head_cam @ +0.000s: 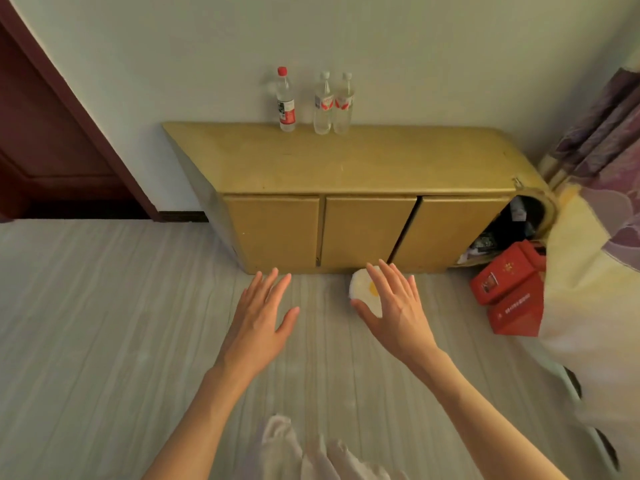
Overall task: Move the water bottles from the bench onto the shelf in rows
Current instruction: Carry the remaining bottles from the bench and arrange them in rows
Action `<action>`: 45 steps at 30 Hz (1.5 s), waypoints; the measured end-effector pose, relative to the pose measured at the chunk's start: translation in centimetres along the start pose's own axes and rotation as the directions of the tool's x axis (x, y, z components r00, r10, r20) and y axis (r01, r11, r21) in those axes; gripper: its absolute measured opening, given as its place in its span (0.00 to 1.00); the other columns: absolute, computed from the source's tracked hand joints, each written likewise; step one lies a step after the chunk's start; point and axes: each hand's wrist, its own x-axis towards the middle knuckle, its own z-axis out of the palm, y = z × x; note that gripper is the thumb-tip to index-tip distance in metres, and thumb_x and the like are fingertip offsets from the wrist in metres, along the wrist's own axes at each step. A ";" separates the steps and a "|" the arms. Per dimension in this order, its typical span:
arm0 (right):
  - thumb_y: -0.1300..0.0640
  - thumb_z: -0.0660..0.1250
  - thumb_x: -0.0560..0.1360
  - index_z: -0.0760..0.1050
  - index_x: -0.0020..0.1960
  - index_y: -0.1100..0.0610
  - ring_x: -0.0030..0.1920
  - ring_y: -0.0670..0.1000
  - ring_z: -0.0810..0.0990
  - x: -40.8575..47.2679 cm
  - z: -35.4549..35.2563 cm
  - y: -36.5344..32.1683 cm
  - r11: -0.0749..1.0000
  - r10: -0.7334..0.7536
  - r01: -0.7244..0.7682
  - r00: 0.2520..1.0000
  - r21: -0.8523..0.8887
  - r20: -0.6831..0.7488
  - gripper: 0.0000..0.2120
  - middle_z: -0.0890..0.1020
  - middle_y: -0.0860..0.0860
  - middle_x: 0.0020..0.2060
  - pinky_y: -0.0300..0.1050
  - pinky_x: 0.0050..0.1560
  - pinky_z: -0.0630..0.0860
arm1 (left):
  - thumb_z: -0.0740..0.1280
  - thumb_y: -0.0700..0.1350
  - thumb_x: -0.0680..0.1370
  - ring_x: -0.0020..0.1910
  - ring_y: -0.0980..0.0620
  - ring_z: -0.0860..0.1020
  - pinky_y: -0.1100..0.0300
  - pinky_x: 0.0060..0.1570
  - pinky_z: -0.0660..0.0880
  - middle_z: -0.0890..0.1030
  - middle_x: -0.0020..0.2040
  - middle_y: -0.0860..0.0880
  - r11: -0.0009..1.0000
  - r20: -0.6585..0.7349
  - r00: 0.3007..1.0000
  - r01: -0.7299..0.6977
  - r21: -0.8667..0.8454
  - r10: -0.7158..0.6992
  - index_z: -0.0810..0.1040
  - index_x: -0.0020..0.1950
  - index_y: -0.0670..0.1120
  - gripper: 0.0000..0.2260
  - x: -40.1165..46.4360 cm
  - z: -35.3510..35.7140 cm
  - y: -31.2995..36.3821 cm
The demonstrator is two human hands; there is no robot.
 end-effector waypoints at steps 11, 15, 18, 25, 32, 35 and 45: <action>0.43 0.60 0.75 0.58 0.73 0.55 0.74 0.57 0.54 22.5 4.0 2.7 0.990 0.135 -0.134 0.991 -0.052 0.015 0.31 0.60 0.57 0.73 0.56 0.73 0.46 | 0.47 0.65 0.72 0.74 0.51 0.43 0.51 0.72 0.51 0.53 0.76 0.49 0.997 0.138 0.989 -0.067 0.047 0.060 0.54 0.73 0.51 0.32 24.9 -2.0 -8.8; 0.45 0.62 0.75 0.59 0.72 0.55 0.74 0.57 0.56 30.7 3.4 2.8 0.984 0.173 -0.174 0.985 -0.039 -0.027 0.30 0.62 0.57 0.72 0.57 0.73 0.48 | 0.46 0.63 0.71 0.74 0.44 0.52 0.47 0.71 0.54 0.60 0.73 0.44 0.983 0.142 0.983 -0.137 0.118 0.120 0.61 0.71 0.48 0.33 35.0 -4.1 -10.0; 0.44 0.62 0.75 0.62 0.71 0.56 0.73 0.59 0.59 35.5 3.1 3.9 0.978 0.206 -0.208 0.977 -0.033 -0.060 0.29 0.65 0.58 0.71 0.60 0.72 0.54 | 0.50 0.60 0.73 0.71 0.38 0.61 0.42 0.67 0.62 0.68 0.69 0.40 0.968 0.169 0.972 -0.193 0.161 0.166 0.66 0.68 0.44 0.30 40.5 -3.9 -10.4; 0.41 0.57 0.76 0.56 0.73 0.54 0.75 0.56 0.53 47.6 3.9 9.4 0.973 0.221 -0.216 0.973 -0.076 0.061 0.31 0.59 0.56 0.74 0.56 0.73 0.46 | 0.50 0.59 0.74 0.72 0.39 0.58 0.45 0.69 0.59 0.64 0.72 0.41 0.949 0.258 0.956 -0.205 0.239 0.141 0.63 0.70 0.45 0.29 52.1 -1.1 -11.9; 0.46 0.60 0.76 0.55 0.73 0.57 0.73 0.55 0.56 64.0 2.4 14.1 0.979 0.166 -0.175 0.982 0.104 0.091 0.31 0.60 0.56 0.73 0.52 0.72 0.58 | 0.64 0.46 0.76 0.73 0.40 0.55 0.46 0.71 0.56 0.58 0.74 0.40 0.969 0.155 0.979 -0.159 0.190 0.131 0.58 0.72 0.44 0.27 67.6 -1.0 -10.0; 0.48 0.61 0.76 0.51 0.74 0.57 0.73 0.54 0.57 70.6 1.9 15.0 0.970 0.140 -0.151 0.988 0.192 0.067 0.32 0.60 0.54 0.73 0.47 0.70 0.58 | 0.64 0.44 0.76 0.73 0.40 0.56 0.47 0.70 0.57 0.57 0.74 0.40 0.975 0.154 0.981 -0.141 0.171 0.115 0.55 0.73 0.47 0.28 74.1 -0.4 -8.6; 0.58 0.65 0.74 0.65 0.64 0.59 0.57 0.59 0.72 79.3 4.1 16.7 0.973 0.112 -0.122 0.992 0.197 0.059 0.20 0.76 0.58 0.56 0.52 0.53 0.71 | 0.61 0.34 0.75 0.59 0.41 0.68 0.50 0.54 0.71 0.67 0.63 0.43 0.993 0.214 0.975 -0.073 0.090 0.052 0.65 0.67 0.45 0.21 83.2 2.8 -7.4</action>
